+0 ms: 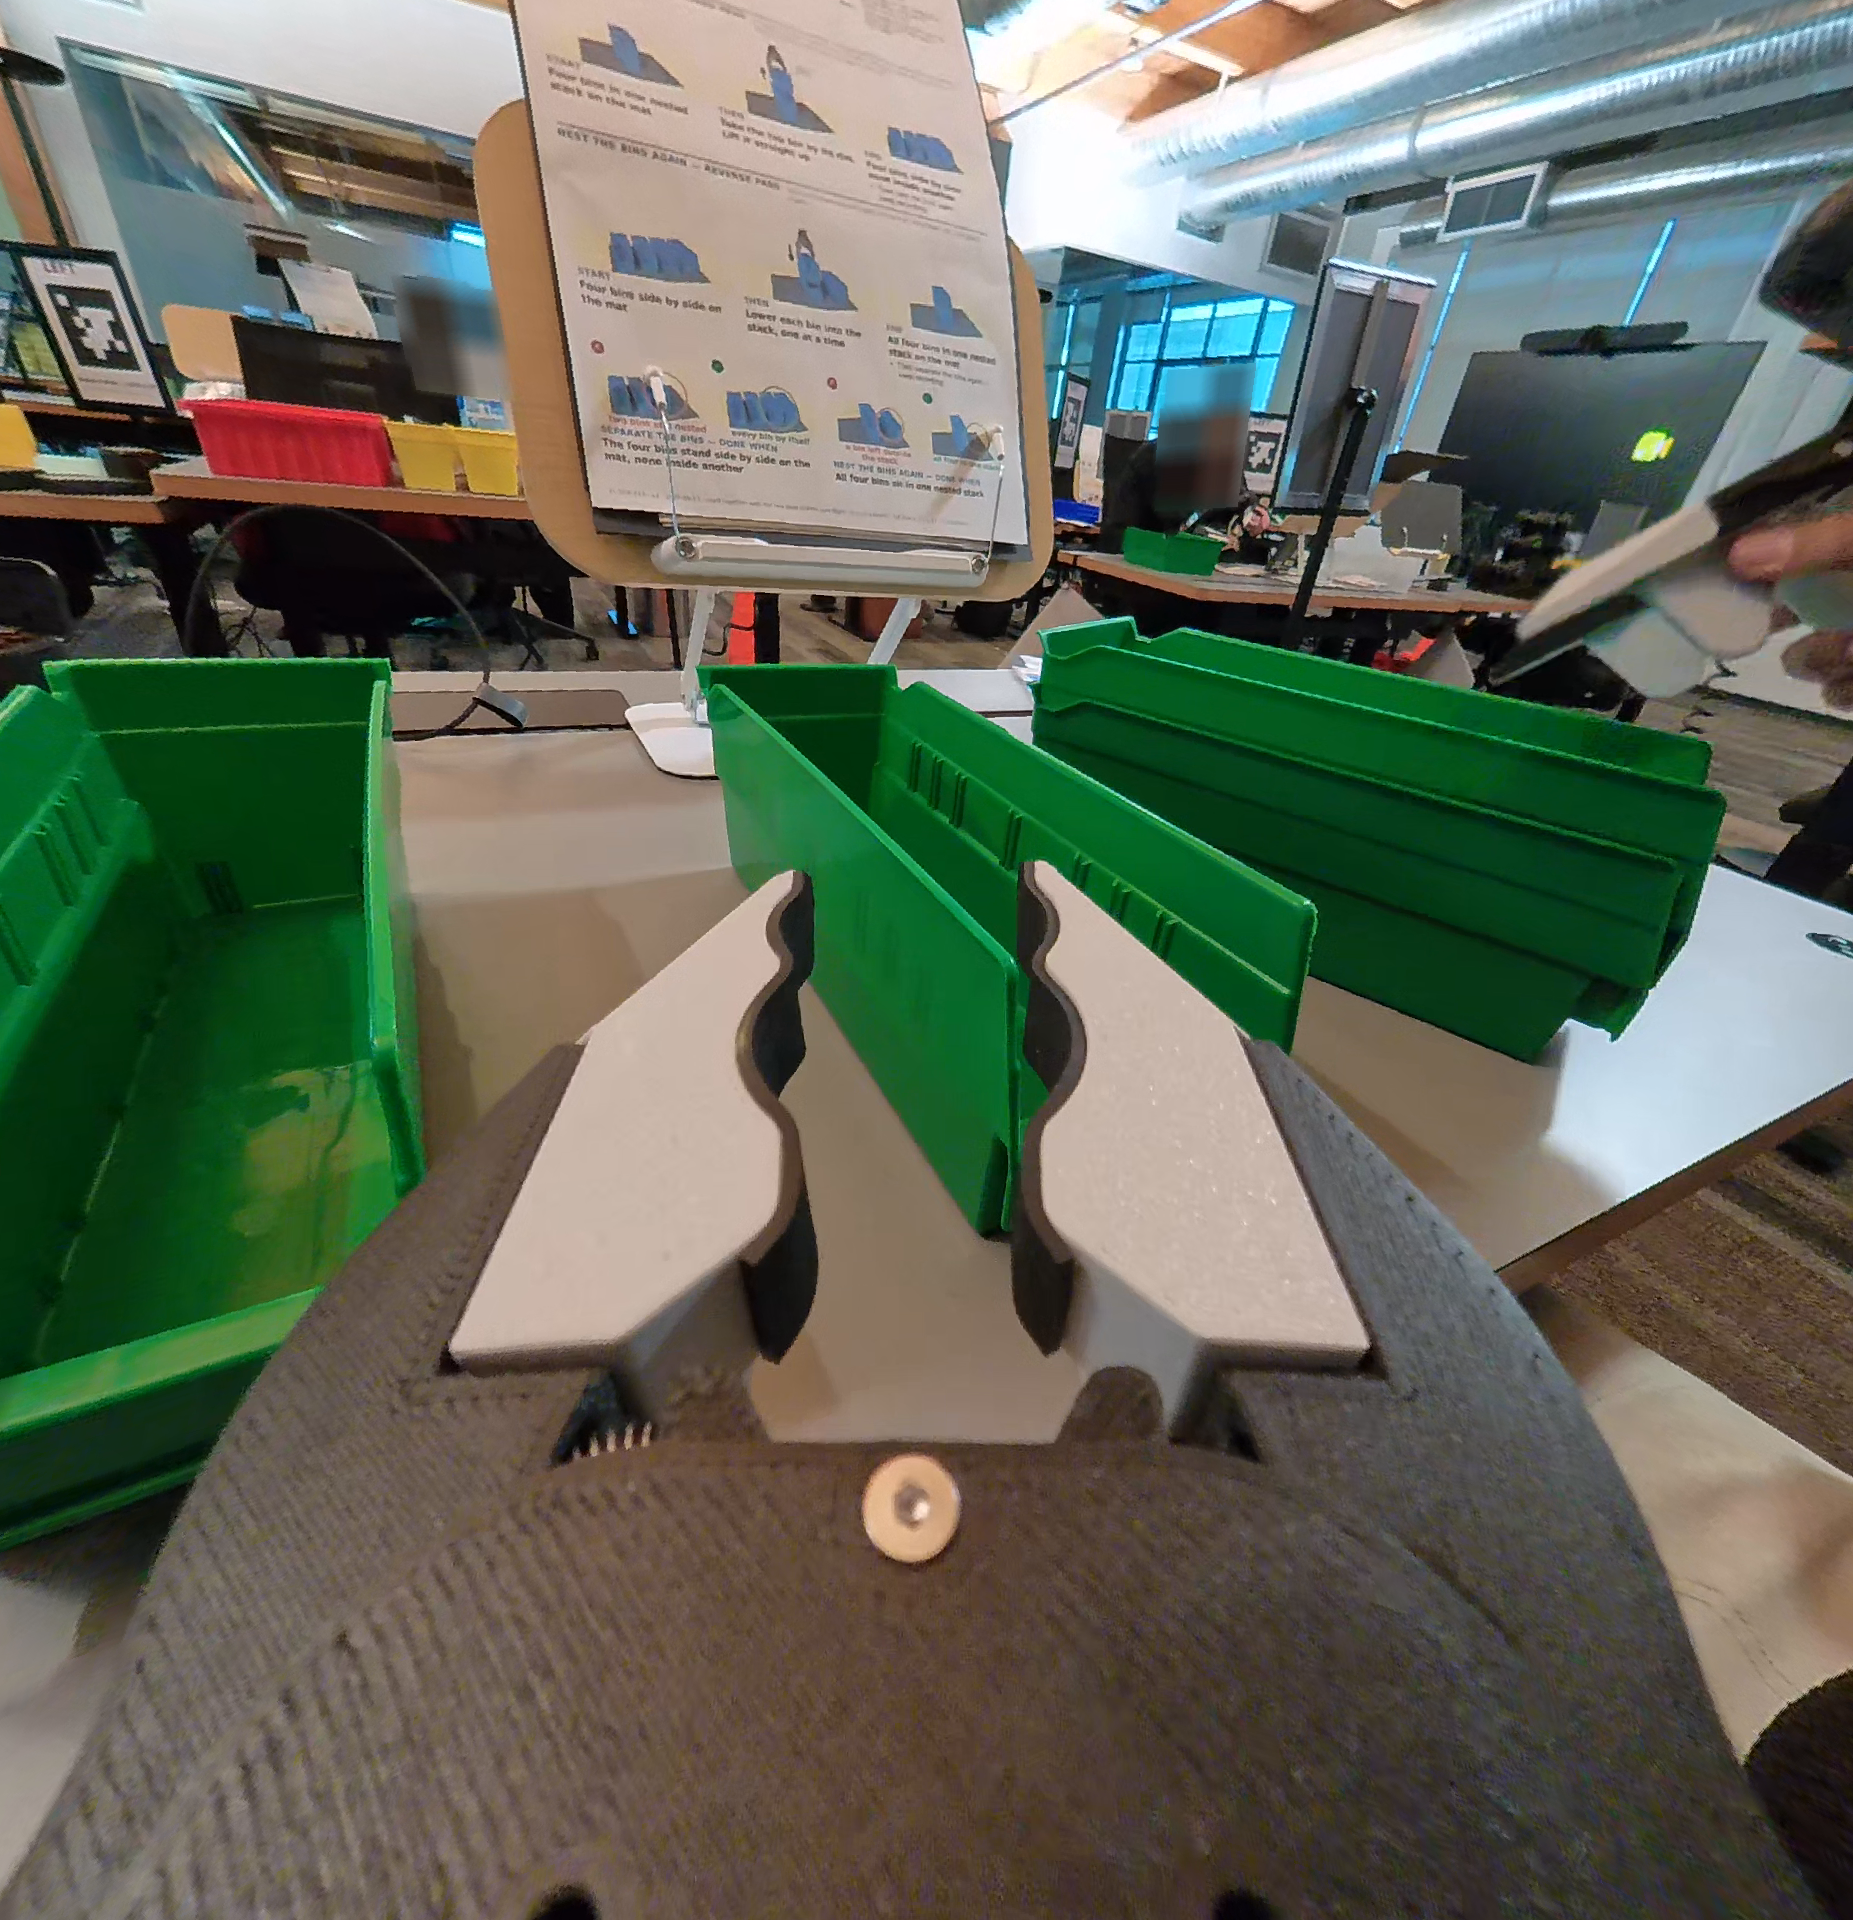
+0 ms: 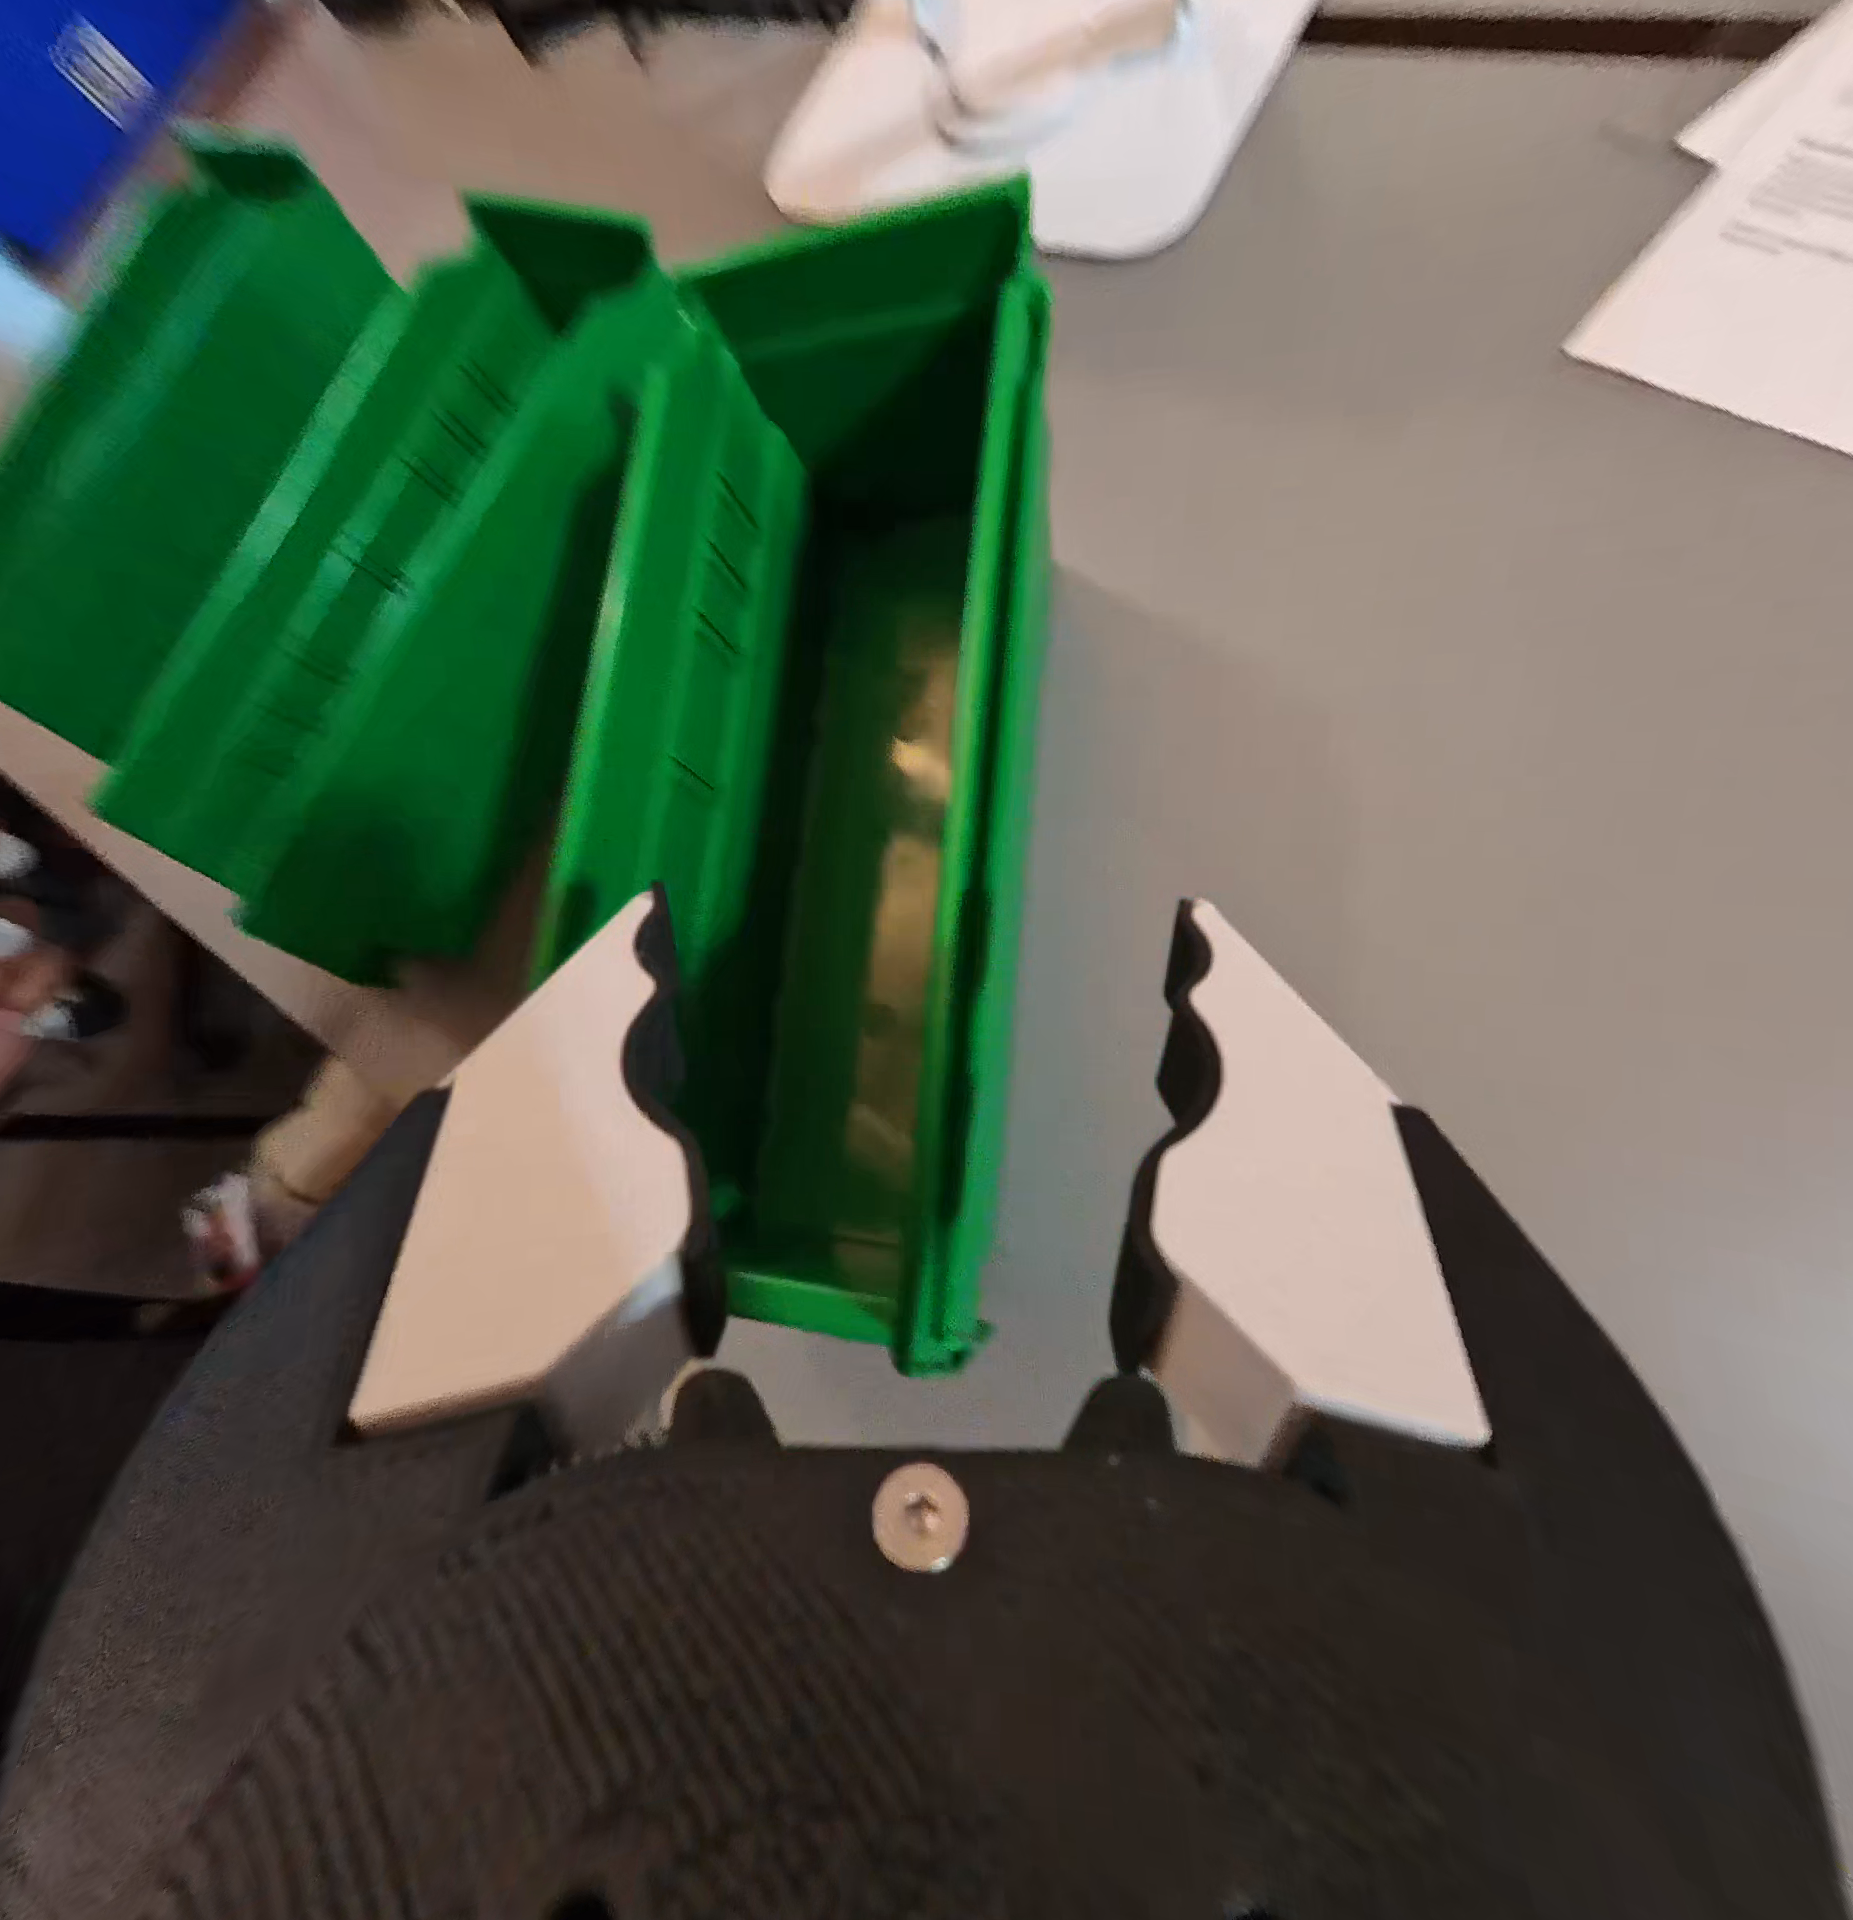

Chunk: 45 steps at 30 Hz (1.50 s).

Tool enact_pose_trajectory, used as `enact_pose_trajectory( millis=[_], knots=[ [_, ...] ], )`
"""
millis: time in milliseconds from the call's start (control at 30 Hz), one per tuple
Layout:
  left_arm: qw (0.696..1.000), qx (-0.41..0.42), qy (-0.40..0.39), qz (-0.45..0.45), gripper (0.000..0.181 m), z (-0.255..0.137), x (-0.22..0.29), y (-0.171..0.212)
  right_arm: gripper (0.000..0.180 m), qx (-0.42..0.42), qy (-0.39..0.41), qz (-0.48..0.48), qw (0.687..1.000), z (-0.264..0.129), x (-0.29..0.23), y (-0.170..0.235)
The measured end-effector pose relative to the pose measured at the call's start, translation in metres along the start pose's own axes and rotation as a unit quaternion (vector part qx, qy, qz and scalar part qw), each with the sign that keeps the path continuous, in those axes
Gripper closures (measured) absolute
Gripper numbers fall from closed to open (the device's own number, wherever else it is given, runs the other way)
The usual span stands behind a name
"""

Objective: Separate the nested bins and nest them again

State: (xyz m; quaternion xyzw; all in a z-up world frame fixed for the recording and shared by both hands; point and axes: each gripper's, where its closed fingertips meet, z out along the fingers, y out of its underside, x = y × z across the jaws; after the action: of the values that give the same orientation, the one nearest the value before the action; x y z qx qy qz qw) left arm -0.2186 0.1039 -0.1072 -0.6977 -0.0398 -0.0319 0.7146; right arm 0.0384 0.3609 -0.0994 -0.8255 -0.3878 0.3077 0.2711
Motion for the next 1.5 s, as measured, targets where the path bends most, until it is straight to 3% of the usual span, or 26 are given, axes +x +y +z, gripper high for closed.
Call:
enact_pose_trajectory(
  millis=[233,333,467,533,733,967,1200,1233,1300,1433,1500],
  knots=[
    [1.0,-0.002,-0.004,0.015,0.141,0.001,0.002,0.001,0.096,-0.131,0.098,-0.09,0.982,0.03,0.022,0.032],
    [1.0,0.003,-0.012,0.02,0.141,-0.001,-0.001,-0.002,0.132,-0.193,0.171,-0.157,0.953,0.043,0.039,0.046],
    [1.0,0.005,-0.01,0.018,0.141,-0.002,-0.001,-0.003,0.16,-0.233,0.153,-0.2,0.939,0.053,0.025,0.067],
    [1.0,0.007,-0.009,0.018,0.141,-0.003,-0.001,-0.004,0.159,-0.279,0.146,-0.197,0.929,0.047,0.022,0.077],
    [1.0,0.01,-0.004,0.015,0.141,-0.004,0.001,-0.006,0.166,-0.242,0.116,-0.167,0.949,0.049,0.018,0.074],
    [1.0,0.005,-0.007,0.014,0.141,-0.002,0.0,-0.003,0.171,-0.14,0.122,-0.175,0.967,0.043,0.009,0.058],
    [1.0,0.002,-0.008,0.017,0.141,-0.001,0.0,-0.001,0.167,-0.122,0.145,-0.173,0.967,0.042,0.016,0.062],
    [1.0,0.001,-0.008,0.018,0.141,-0.001,0.001,-0.001,0.165,-0.11,0.146,-0.168,0.969,0.041,0.016,0.059],
    [1.0,0.0,-0.006,0.018,0.141,-0.001,0.001,0.0,0.141,-0.064,0.184,-0.164,0.967,0.032,0.024,0.043],
    [1.0,-0.003,-0.003,0.017,0.14,-0.001,0.002,0.001,0.056,0.037,0.277,-0.19,0.941,-0.009,0.035,0.012],
    [1.0,-0.003,-0.002,0.016,0.14,-0.001,0.002,0.001,0.032,0.092,0.304,-0.196,0.928,-0.031,0.029,0.007]
  ],
)
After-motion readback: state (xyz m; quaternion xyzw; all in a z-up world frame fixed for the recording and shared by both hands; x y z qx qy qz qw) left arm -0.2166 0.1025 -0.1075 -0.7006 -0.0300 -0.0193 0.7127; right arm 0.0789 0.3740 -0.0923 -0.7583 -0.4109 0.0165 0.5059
